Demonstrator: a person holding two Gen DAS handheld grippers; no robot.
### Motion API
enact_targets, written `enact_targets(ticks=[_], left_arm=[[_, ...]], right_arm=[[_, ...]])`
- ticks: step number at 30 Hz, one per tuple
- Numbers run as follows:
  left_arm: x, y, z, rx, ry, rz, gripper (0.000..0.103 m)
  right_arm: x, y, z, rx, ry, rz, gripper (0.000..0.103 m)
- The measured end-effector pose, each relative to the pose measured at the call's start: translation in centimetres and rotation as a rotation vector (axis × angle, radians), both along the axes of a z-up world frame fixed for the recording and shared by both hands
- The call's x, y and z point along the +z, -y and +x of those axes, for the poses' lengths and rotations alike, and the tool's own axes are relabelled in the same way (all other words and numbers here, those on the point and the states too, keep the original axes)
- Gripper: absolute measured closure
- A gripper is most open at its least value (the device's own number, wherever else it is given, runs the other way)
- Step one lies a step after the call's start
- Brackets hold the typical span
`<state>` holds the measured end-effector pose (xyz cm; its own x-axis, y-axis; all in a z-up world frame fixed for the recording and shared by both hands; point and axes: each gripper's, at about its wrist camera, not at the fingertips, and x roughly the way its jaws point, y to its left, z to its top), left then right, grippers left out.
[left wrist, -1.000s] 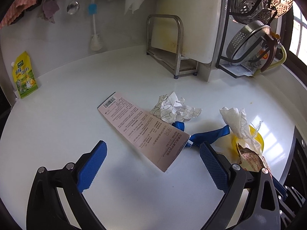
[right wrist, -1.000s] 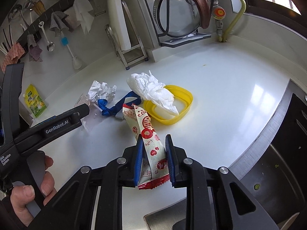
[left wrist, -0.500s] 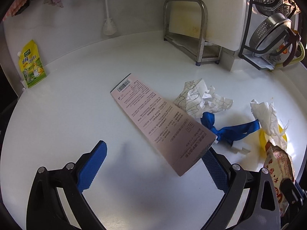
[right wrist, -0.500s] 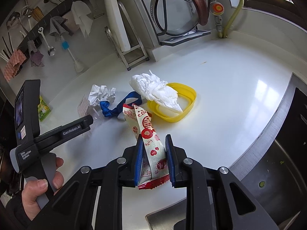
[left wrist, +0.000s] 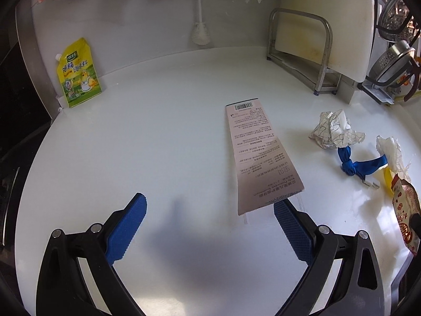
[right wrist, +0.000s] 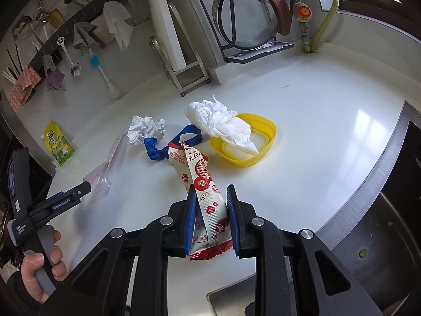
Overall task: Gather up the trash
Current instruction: 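Lower the left tool onto the pink receipt and close on it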
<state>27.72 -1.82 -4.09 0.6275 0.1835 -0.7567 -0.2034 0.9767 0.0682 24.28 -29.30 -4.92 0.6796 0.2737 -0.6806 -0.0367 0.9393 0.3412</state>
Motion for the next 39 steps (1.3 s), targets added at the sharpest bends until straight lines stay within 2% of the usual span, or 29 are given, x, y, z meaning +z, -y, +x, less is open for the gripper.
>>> enact_targets(ticks=[5, 10, 16, 25, 32, 35, 37, 39], left_arm=[[0.4, 0.3, -2.4, -0.052, 0.017, 0.002, 0.008], [1.6, 1.8, -3.0, -0.126, 0.062, -0.041, 0.007], [2.0, 2.8, 1.3, -0.123, 0.039, -0.040, 0.006], [-0.9, 2.2, 7.2, -0.074, -0.070, 0.021, 0.006], [-3.0, 1.2, 8.9, -0.067, -0.147, -0.048, 0.007], [-3.2, 0.9, 9.0, -0.065, -0.148, -0.088, 0.008], [-3.1, 0.9, 9.0, -0.067, -0.131, -0.082, 0.016], [-2.7, 1.2, 8.8, -0.093, -0.115, -0.078, 0.038]], right_arm=[[0.0, 0.2, -0.1, -0.003, 0.005, 0.011, 0.081], [-0.1, 0.2, -0.1, -0.001, 0.004, 0.021, 0.081], [-0.1, 0.2, -0.1, 0.008, 0.007, 0.027, 0.081], [-0.4, 0.2, 0.3, 0.020, -0.009, 0.031, 0.081], [-0.5, 0.0, 0.5, 0.025, -0.012, 0.027, 0.081], [-0.6, -0.1, 0.6, 0.028, -0.015, 0.024, 0.081], [-0.7, -0.1, 0.6, 0.029, -0.016, 0.023, 0.081], [-0.7, -0.1, 0.6, 0.029, -0.016, 0.021, 0.081]])
